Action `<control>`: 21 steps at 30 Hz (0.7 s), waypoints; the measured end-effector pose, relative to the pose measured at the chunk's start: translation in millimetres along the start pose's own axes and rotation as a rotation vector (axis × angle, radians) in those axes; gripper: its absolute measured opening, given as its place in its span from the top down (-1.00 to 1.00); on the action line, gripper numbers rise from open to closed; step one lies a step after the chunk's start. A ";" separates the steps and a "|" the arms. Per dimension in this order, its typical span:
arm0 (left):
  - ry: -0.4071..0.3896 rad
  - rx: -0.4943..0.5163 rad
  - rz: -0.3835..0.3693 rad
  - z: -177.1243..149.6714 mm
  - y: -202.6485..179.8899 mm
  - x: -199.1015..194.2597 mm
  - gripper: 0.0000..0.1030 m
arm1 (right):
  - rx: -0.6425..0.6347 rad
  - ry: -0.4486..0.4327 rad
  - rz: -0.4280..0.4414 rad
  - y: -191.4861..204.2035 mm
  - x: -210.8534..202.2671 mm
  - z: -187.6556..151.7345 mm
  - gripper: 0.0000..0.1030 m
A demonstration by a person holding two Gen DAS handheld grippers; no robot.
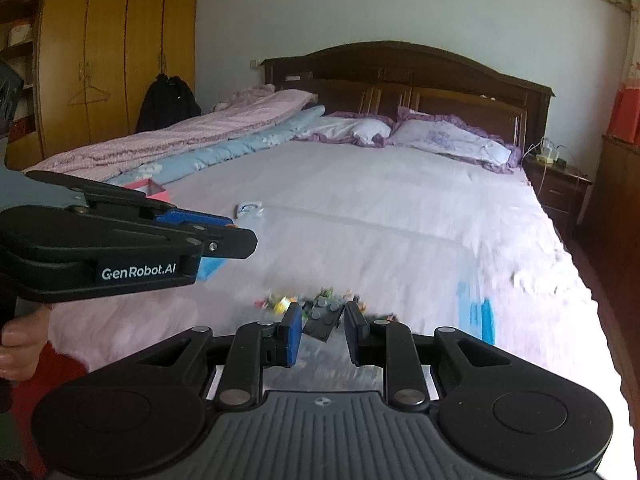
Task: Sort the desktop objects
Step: 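Carry both held pieces over the clear bin and open both tools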
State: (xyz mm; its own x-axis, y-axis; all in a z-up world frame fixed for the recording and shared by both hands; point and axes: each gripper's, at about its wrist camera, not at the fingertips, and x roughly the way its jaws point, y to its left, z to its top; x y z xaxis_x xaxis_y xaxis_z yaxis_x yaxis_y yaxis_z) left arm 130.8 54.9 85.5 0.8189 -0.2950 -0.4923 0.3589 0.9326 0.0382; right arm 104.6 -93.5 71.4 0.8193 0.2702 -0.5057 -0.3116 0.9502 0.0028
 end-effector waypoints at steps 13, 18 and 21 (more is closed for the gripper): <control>0.089 -0.001 0.037 2.1 12.2 58.9 0.64 | 0.021 0.050 -0.025 -24.8 60.0 17.5 0.52; 0.094 -0.010 0.056 -0.8 16.4 61.0 0.51 | 0.051 0.052 -0.034 -29.1 72.9 16.6 0.49; 0.089 -0.013 0.060 -3.5 18.2 53.6 0.42 | 0.044 0.051 -0.043 -29.3 73.4 15.0 0.48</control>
State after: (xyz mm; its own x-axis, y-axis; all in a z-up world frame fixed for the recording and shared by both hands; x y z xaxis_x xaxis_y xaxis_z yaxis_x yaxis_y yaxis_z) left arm 179.7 56.8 56.8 0.7955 -0.2194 -0.5649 0.3040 0.9509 0.0587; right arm 181.1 -99.1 47.1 0.8058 0.2217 -0.5491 -0.2543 0.9670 0.0172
